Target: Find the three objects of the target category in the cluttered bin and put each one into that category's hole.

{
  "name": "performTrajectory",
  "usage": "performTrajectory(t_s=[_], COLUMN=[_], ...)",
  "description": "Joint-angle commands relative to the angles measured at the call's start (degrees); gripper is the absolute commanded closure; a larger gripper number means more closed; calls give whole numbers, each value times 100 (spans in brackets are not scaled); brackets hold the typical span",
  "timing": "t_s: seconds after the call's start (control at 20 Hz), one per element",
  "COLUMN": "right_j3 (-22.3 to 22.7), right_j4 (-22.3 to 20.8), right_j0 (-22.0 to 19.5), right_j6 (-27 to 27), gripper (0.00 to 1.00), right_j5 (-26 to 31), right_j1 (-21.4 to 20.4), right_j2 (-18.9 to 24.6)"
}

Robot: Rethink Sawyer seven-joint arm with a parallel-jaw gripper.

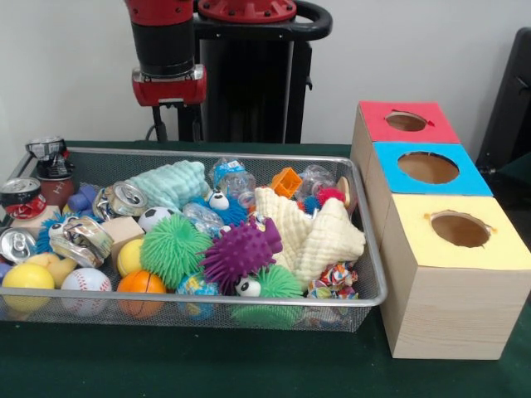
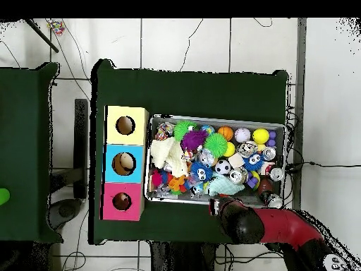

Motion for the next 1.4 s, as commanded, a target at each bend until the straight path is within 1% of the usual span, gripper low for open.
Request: performTrajectory(t_s=[0.05,0.15,0.3,0.35,0.4,0.45,0.55,0.75,0.85,1.0,1.15,1.3,1.4], right_j3=[275,330,212,62,-144,-462,-924,-2060,-2607,-3384,-4027,-4567,-4964], right_j4=[540,580,711,803,902,1014,1156,1391,1427,1433,1483,1499,1438], right_j0=[156,46,-69,-77,-60,-50,5,214,333,534,648,737,843], right_j6=[1343,1165,880,789,712,589,473,330,213,178,80,-54,-86], gripper=[0,0,0,0,0,0,0,0,0,0,0,0,0], right_j5=[-142,-124,42,178,328,549,783,1345,1782,2373,2877,3156,3197], right_j1=[-244,-332,-449,-451,-415,-313,-121,355,516,740,976,1252,1482], right_j2=[-485,-410,-302,-244,-191,-111,-49,-19,-52,-130,-40,83,108])
